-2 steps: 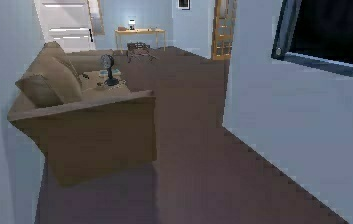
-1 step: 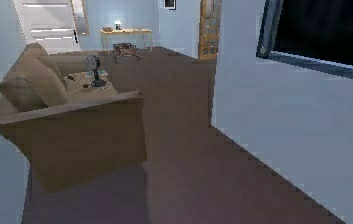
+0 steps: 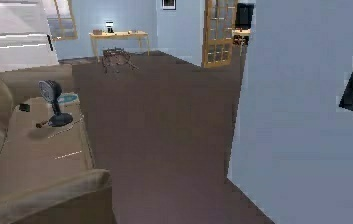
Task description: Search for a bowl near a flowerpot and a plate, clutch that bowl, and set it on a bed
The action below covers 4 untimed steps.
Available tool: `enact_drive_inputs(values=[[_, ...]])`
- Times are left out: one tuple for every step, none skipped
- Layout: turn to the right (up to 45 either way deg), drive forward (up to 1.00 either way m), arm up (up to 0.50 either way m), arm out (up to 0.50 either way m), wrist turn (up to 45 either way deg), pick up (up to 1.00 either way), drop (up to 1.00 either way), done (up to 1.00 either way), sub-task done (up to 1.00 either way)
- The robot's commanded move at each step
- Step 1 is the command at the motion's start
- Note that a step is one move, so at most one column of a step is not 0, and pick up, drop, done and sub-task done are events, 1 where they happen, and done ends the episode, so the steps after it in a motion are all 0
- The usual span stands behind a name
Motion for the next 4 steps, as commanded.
enact_drive_inputs(values=[[3.0,0.00,0.00,0.00,0.0,0.00,0.00,0.00,0.00],[0.0,0.75,0.00,0.00,0.0,0.00,0.00,0.00,0.00],[-30.0,0.00,0.00,0.00,0.0,0.00,0.00,0.00,0.00],[0.0,1.00,0.00,0.00,0.0,0.00,0.00,0.00,0.00]])
